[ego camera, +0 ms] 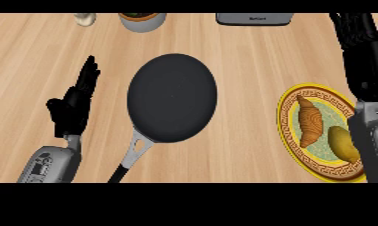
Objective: Pick the lemon from the plate and place it in the pan
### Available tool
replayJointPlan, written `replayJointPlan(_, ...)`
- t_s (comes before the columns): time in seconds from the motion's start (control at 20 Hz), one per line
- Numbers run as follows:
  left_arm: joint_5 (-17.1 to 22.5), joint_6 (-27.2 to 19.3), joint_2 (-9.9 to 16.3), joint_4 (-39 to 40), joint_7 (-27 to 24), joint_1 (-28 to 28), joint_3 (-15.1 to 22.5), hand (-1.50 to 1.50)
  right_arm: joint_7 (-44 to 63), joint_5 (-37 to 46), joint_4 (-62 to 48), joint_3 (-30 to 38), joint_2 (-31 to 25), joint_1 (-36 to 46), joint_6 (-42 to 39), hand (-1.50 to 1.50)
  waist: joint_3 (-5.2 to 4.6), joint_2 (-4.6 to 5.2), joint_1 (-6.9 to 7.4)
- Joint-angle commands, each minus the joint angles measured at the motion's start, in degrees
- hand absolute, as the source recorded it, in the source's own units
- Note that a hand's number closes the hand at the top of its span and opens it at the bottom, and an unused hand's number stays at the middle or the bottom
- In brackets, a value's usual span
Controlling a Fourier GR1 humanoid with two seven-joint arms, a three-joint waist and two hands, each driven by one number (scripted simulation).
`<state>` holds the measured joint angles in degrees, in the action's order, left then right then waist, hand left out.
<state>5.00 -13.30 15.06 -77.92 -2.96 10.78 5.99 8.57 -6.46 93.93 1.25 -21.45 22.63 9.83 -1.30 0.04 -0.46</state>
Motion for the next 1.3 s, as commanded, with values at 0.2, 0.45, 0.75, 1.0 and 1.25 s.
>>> replayJointPlan(0.2, 4.6, 0.5, 0.7, -5.4, 5.9, 1.3, -3.8, 0.00, -8.1, -25.9, -3.1, 11.3, -6.0, -6.9, -26.6, 1.50, 1.74, -0.30, -0.61)
replayJointPlan(0.45, 8.5, 3.3, 1.9, -6.6, 8.9, -1.6, -5.4, 0.00, -25.3, -11.9, -11.7, 18.0, -18.9, -21.3, -35.6, 1.50, 1.74, -0.13, -1.79)
replayJointPlan(0.75, 7.0, 1.2, 0.2, -11.0, 11.9, -2.9, -2.8, 0.00, -44.7, -1.5, -25.3, 24.5, -27.5, -30.0, -42.9, -1.50, 1.65, -0.04, 0.00)
replayJointPlan(1.0, 8.3, 3.3, 1.6, -11.1, 13.1, -1.8, -4.2, 0.00, -57.4, 6.7, -32.6, 22.5, -35.0, -27.1, -45.0, -1.50, 1.50, 0.14, 1.12)
replayJointPlan(1.25, 9.7, 5.5, 1.6, -8.5, 11.8, -0.8, -5.4, 0.00, -56.5, 14.0, -31.9, 15.2, -38.5, -22.7, -40.2, -1.50, 1.39, 0.32, 1.69)
